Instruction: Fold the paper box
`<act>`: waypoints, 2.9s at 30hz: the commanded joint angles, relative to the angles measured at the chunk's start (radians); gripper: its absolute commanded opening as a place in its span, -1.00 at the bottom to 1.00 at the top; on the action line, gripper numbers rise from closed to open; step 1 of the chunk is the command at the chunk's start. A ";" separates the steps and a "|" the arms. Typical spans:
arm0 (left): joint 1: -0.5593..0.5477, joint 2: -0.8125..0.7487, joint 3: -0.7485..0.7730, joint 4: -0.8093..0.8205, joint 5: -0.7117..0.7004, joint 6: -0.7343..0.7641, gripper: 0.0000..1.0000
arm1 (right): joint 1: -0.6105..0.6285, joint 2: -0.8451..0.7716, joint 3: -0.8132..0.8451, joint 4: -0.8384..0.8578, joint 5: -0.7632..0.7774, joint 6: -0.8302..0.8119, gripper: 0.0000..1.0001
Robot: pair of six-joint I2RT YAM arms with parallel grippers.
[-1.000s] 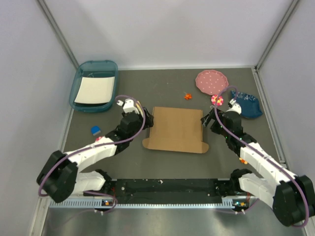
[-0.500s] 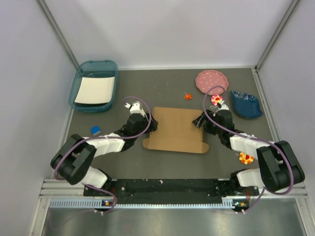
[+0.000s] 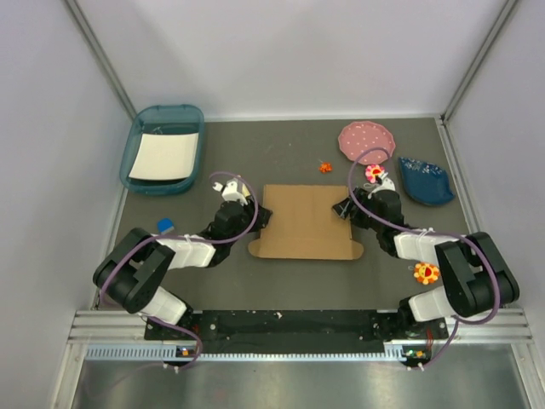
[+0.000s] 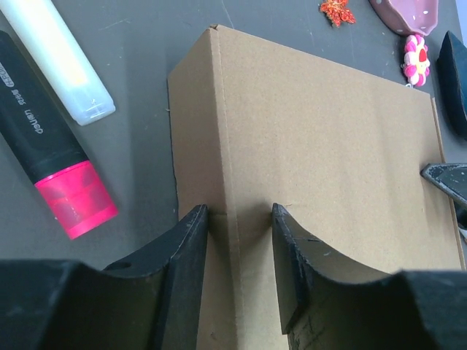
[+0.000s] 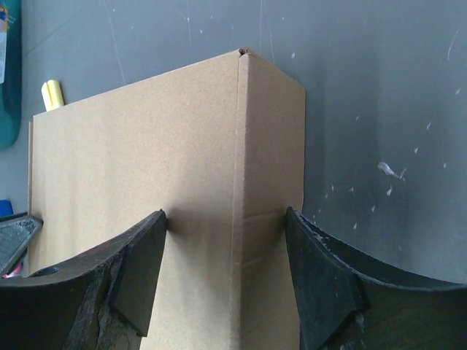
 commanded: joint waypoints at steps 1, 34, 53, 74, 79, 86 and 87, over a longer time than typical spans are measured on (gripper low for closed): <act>-0.016 0.003 -0.036 -0.038 0.077 -0.005 -0.27 | 0.031 0.065 0.010 0.010 -0.040 -0.001 0.28; 0.027 -0.144 0.041 -0.234 -0.057 0.053 0.17 | 0.029 -0.191 0.000 -0.205 0.052 -0.013 0.59; 0.078 -0.282 -0.052 -0.299 -0.138 -0.036 -0.98 | -0.026 -0.422 -0.110 -0.312 0.085 -0.053 -0.66; 0.099 -0.135 -0.083 -0.100 0.025 -0.063 -1.00 | -0.026 -0.337 -0.168 -0.216 0.017 -0.048 -1.00; 0.099 -0.103 -0.071 -0.064 0.089 -0.068 -1.00 | -0.026 -0.331 -0.173 -0.205 0.008 -0.045 -1.00; 0.099 -0.107 -0.083 -0.047 0.134 -0.069 -1.00 | -0.025 -0.340 -0.171 -0.194 0.020 -0.047 -1.00; 0.099 -0.107 -0.086 -0.046 0.132 -0.068 -1.00 | -0.025 -0.339 -0.173 -0.189 0.019 -0.047 -1.00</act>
